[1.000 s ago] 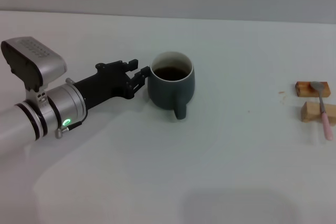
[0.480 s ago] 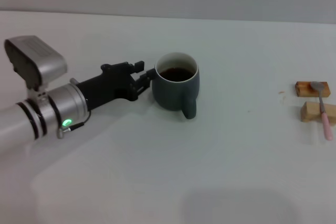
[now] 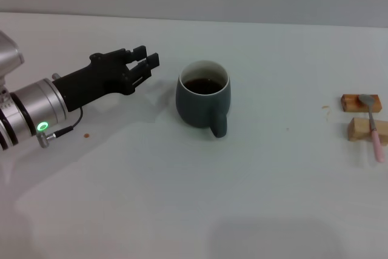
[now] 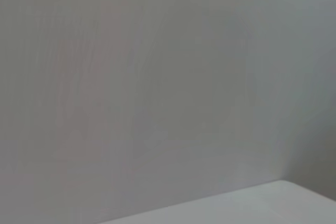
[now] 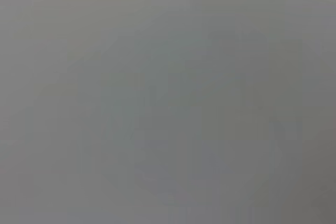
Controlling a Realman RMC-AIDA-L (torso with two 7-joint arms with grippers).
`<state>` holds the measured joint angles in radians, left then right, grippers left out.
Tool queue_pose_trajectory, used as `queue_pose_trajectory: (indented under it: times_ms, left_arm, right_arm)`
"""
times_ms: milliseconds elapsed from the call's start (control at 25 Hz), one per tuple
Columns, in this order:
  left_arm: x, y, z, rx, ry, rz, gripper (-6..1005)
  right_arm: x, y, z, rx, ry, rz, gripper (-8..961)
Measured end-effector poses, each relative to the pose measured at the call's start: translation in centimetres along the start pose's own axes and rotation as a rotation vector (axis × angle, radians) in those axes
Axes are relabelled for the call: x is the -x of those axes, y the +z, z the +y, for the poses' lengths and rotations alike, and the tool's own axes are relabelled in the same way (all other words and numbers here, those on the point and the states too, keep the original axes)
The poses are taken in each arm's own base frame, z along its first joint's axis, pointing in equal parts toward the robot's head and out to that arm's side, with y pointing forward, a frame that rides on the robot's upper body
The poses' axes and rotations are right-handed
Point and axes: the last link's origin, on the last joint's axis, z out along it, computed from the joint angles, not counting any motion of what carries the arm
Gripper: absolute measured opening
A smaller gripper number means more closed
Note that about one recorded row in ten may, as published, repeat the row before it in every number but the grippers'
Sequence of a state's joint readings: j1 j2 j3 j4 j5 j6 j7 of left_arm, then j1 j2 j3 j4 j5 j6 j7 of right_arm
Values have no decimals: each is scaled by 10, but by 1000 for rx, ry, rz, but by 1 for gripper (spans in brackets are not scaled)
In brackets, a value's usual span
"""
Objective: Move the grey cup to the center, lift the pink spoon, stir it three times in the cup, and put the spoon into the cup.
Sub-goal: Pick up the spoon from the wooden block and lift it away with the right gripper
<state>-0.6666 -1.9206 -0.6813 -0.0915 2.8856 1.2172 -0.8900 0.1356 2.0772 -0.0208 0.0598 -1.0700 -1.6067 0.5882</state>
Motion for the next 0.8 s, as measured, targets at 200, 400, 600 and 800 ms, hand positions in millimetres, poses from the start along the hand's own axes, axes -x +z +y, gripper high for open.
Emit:
queue_pose_trajectory:
  times_ms: [200, 400, 600, 800]
  left_arm:
    - [-3, 1, 0, 7, -8, 7, 346]
    - [-8, 8, 2, 24, -9, 6, 346]
    - [-10, 15, 3, 33, -13, 0, 346]
    - [-15, 19, 1, 38, -36, -5, 346]
  right_arm:
    - [-3, -11, 17, 209, -39, 82, 649]
    - [-5, -22, 26, 297, -88, 109, 649]
    - [-14, -29, 31, 327, -65, 169, 647]
    - [-30, -34, 31, 288, -39, 262, 645]
